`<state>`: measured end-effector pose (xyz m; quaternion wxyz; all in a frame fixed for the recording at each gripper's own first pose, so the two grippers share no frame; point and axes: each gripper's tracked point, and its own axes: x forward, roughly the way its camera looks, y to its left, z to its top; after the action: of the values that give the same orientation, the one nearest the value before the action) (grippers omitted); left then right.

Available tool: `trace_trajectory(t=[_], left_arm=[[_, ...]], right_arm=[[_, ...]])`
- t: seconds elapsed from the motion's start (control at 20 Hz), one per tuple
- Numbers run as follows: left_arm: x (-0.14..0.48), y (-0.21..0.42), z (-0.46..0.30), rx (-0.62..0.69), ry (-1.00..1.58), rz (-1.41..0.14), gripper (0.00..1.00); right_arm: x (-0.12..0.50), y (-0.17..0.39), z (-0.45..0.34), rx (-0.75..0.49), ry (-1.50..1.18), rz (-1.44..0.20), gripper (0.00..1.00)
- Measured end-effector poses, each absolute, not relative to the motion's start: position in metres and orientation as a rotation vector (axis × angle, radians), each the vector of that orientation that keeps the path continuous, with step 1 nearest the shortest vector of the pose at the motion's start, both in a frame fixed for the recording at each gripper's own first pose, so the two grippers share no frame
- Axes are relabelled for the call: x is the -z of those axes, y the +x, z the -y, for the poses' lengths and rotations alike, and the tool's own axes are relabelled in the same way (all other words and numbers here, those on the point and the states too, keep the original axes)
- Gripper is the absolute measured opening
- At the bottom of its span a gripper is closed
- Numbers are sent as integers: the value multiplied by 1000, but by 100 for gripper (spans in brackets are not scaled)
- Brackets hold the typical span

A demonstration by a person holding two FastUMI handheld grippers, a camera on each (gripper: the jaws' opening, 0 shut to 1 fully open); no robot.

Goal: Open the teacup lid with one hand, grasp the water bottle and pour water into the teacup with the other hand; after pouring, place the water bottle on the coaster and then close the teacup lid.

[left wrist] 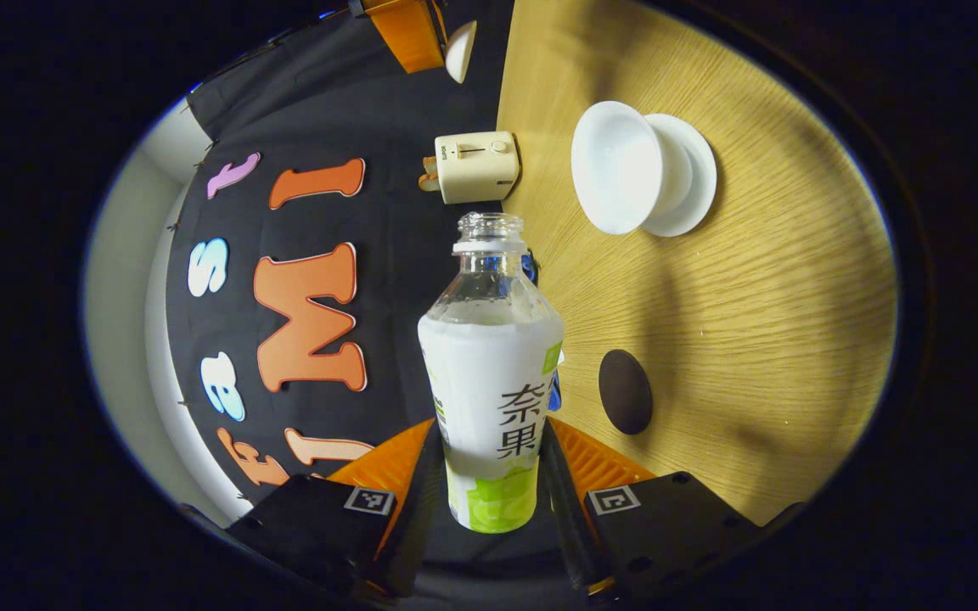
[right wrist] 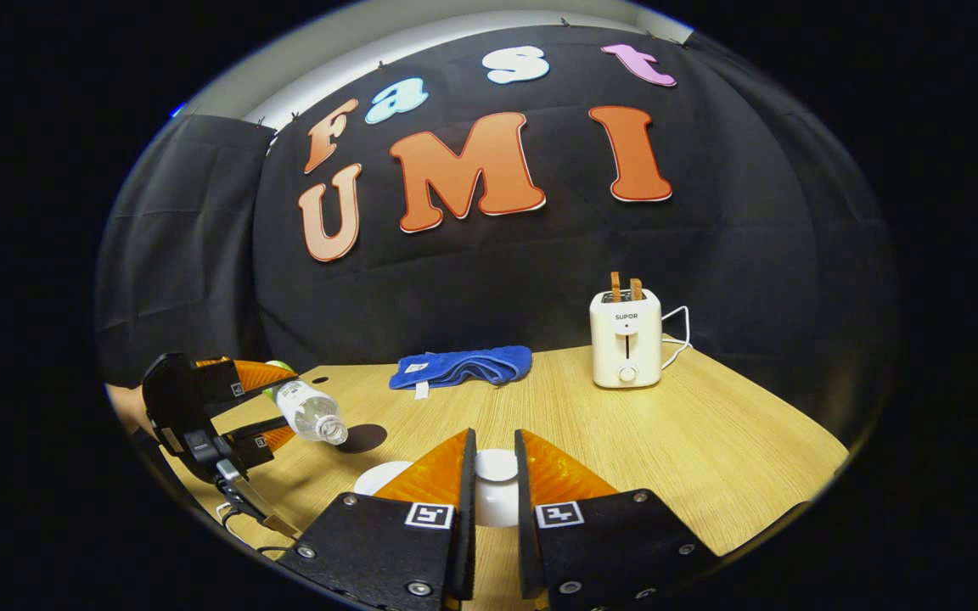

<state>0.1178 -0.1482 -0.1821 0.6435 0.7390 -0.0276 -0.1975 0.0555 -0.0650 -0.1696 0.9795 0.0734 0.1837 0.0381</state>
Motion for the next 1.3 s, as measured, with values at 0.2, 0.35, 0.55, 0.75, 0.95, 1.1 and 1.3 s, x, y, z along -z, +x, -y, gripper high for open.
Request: trace_trajectory(t=[0.2, 0.35, 0.55, 0.75, 0.95, 1.1, 1.3], left_arm=[[180, 119, 149, 449, 1739, 88, 69], [177, 118, 149, 442, 1763, 110, 68], [175, 117, 152, 444, 1784, 145, 67], [169, 119, 155, 448, 1813, 173, 69], [157, 121, 159, 431, 1841, 210, 69], [142, 124, 159, 420, 1869, 227, 68], [127, 127, 159, 397, 1927, 252, 68]], right_arm=[[169, 55, 66, -77, 140, -369, 21], [170, 55, 68, -77, 144, -370, 21], [171, 54, 67, -82, 140, -373, 21], [170, 53, 66, -88, 132, -371, 21], [172, 53, 68, -94, 142, -377, 21], [169, 52, 71, -92, 137, -374, 21], [166, 52, 68, -100, 135, -368, 21]])
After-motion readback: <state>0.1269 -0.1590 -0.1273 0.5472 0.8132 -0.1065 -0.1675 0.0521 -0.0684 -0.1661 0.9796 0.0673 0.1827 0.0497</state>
